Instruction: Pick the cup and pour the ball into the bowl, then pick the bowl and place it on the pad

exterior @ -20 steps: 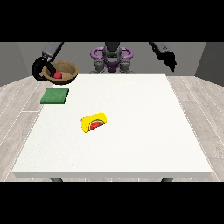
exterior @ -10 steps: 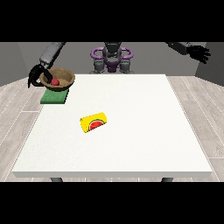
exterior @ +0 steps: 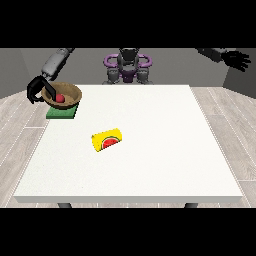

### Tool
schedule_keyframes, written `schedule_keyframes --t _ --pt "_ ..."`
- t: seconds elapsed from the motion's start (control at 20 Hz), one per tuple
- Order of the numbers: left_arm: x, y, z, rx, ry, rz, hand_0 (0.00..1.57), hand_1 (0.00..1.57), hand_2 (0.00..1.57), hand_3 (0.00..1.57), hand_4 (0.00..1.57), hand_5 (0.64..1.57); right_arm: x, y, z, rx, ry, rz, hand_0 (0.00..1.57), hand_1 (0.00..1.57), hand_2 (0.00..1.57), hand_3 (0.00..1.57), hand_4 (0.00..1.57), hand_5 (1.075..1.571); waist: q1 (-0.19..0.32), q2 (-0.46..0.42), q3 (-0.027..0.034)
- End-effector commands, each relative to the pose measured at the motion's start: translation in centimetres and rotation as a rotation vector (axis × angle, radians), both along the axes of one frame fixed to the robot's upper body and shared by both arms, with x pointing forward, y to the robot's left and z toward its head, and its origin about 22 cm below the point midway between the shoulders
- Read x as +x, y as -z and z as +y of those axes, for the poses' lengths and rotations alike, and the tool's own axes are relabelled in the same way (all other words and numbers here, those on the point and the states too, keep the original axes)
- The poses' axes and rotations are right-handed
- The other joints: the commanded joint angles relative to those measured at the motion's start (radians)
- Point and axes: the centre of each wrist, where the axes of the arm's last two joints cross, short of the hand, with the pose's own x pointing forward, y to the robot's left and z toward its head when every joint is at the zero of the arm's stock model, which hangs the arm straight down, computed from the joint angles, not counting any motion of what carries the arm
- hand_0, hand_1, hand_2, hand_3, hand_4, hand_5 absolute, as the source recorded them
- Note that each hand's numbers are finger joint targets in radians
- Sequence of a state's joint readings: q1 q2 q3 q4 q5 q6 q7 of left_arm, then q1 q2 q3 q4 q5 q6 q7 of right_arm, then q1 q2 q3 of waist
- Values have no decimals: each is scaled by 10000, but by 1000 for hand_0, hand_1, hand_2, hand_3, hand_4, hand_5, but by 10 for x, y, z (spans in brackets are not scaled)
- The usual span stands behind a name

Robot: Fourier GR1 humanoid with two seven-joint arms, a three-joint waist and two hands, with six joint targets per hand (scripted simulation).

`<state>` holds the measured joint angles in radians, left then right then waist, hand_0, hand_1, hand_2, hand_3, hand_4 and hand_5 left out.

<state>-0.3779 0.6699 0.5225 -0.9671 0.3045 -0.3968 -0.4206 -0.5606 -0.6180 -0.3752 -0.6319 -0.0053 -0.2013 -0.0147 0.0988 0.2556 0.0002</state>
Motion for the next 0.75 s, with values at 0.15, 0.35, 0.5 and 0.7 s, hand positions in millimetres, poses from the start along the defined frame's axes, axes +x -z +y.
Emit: schedule_keyframes --t 0.15,0.35,0.5,0.7 --pt "-7 -12 21 -30 -24 -247 0 0 0 0 1180 1551 8 -14 -4 419 -488 -58 0 0 425 649 0 1460 28 240 -3" --pt "23 -8 -46 334 784 440 0 0 0 0 1078 1567 2 -20 -22 571 -350 353 0 0 0 119 0 1369 95 -551 25" --pt "28 30 -91 -168 1597 1446 0 0 0 0 902 1559 0 -9 -17 524 -417 1518 0 0 0 0 0 1354 165 -1912 10" --pt "22 54 -85 -148 842 3397 0 0 0 0 902 1559 35 -23 33 1098 -2375 979 0 0 0 0 476 1434 -531 -3837 -13"
